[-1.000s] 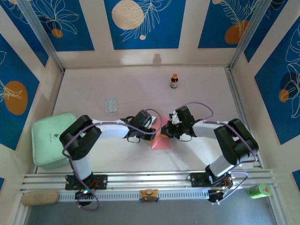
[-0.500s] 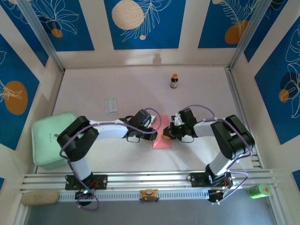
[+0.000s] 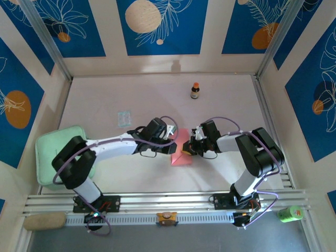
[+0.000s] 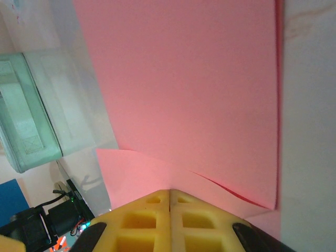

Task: Fold a paper plane with a square sheet of paper (pick it up from the middle)
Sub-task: Fold the triangle a second time at the center of the table.

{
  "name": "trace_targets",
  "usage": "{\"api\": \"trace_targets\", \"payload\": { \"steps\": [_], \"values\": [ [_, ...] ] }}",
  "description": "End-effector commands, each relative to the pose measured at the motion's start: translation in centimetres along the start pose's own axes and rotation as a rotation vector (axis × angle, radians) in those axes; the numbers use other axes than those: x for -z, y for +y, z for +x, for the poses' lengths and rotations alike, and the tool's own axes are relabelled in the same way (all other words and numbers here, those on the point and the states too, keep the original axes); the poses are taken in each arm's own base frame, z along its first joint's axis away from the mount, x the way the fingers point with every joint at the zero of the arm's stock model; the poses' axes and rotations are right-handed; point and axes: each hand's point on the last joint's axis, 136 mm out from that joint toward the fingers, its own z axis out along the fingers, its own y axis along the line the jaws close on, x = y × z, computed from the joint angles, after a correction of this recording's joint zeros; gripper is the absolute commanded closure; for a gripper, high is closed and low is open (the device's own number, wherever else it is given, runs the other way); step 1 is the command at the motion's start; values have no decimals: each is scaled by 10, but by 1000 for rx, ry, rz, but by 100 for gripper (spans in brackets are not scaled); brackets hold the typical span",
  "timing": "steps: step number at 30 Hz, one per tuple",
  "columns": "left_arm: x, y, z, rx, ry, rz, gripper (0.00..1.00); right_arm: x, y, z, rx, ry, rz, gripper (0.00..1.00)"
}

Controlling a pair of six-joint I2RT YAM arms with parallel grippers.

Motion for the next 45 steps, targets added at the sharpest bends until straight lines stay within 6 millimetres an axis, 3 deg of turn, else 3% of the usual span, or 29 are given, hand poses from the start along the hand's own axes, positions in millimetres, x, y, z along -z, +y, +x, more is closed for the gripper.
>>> {"api": "trace_targets", "payload": {
  "steps": [1,8,19,26,45],
  "values": [
    [-14,-24,8,0,85,103,91,-1,-28,6,-68,8,99,100],
    [-36,-19,13,16,118,95,91,0,-27,7,-69,14,95,100],
    [-51,-12,22,36,155,112,90,0,-25,8,-68,17,90,100],
    [-58,3,31,41,170,64,90,0,-26,8,-67,20,93,100],
    [-51,33,64,42,213,-33,91,-1,-29,9,-70,22,106,100]
  ]
}}
